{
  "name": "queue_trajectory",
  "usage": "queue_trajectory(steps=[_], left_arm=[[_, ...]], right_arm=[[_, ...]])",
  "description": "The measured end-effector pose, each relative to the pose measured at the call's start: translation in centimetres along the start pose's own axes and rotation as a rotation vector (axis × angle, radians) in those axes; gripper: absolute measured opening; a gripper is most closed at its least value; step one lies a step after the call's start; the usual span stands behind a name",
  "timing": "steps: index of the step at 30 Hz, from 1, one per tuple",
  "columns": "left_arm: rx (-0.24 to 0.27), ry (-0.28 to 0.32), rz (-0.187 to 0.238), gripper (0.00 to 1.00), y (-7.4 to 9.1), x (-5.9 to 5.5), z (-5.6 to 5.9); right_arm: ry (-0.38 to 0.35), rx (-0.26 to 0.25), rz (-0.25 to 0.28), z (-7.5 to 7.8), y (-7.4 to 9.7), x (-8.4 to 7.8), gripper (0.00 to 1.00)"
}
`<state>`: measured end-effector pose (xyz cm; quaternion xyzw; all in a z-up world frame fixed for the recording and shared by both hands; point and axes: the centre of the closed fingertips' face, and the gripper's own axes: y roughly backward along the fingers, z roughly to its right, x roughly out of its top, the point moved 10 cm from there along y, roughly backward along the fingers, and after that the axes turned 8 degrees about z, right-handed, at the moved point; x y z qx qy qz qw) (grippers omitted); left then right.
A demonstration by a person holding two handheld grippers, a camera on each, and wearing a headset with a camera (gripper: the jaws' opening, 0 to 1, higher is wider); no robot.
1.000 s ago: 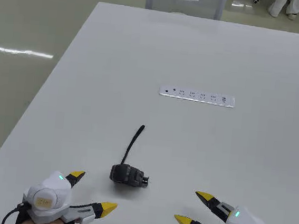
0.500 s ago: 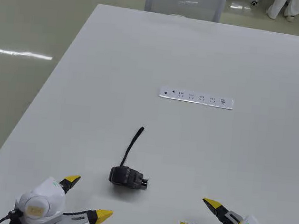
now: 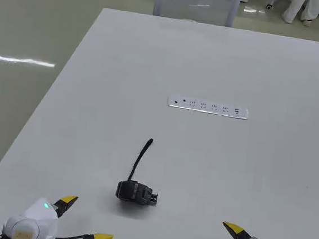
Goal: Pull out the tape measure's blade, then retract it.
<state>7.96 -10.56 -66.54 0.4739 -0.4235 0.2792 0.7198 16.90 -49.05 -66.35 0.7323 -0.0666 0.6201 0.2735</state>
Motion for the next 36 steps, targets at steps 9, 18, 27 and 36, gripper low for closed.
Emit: queue_trajectory(steps=[9,18,27,36], left_arm=[[-0.009,0.009,-0.01,0.84,1.1,-0.9,0.0],[-0.006,0.014,-0.016,0.84,2.1,-1.4,-0.2],[-0.003,0.024,-0.019,0.85,2.8,-1.7,-0.2],[0.006,0.043,-0.017,0.86,3.8,-2.4,-0.3]], right_arm=[[-0.012,-0.016,-0.007,-0.1,1.3,-0.6,0.57],[-0.028,-0.027,-0.008,-0.5,2.3,-1.1,0.59],[-0.036,-0.044,0.0,-0.7,3.4,-1.2,0.61],[-0.042,-0.06,0.0,-0.8,4.3,-1.4,0.63]])
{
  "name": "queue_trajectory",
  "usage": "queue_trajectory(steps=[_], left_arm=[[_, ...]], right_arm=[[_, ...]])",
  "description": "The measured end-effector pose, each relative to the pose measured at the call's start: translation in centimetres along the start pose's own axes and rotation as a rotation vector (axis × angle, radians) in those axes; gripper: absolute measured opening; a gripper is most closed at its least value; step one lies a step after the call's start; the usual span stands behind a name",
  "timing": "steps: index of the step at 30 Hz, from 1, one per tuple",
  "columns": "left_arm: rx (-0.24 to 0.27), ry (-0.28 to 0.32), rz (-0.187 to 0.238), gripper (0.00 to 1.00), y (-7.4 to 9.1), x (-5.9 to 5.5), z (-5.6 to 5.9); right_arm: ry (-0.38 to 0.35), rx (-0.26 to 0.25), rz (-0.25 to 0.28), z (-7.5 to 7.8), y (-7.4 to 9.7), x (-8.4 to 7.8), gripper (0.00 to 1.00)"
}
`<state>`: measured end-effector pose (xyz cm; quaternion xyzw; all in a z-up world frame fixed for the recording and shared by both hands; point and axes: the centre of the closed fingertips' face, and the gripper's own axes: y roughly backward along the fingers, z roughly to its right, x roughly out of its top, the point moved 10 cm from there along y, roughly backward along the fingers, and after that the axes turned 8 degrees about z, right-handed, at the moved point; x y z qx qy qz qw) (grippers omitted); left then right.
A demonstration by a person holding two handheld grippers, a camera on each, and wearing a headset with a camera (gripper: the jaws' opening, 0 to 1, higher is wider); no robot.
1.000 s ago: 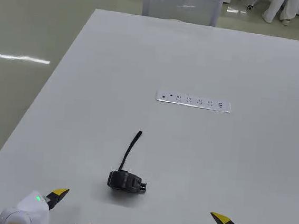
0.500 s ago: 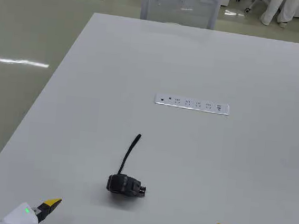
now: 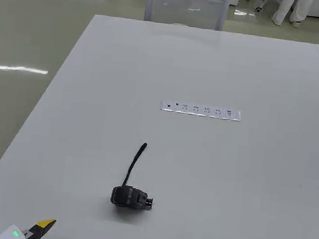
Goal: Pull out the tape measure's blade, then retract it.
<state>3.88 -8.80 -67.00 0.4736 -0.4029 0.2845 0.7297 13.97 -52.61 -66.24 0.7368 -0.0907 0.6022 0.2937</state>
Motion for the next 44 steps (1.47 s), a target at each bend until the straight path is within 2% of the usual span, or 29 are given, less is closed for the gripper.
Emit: queue_trajectory(steps=[17,44], left_arm=[[-0.001,0.022,0.01,0.86,0.5,-0.7,0.3],[-0.009,0.013,0.004,0.86,0.4,-0.6,0.5]], right_arm=[[-0.018,-0.021,-0.002,-0.3,1.2,-0.6,0.64],[-0.027,-0.021,0.006,-0.5,1.0,-0.7,0.64]])
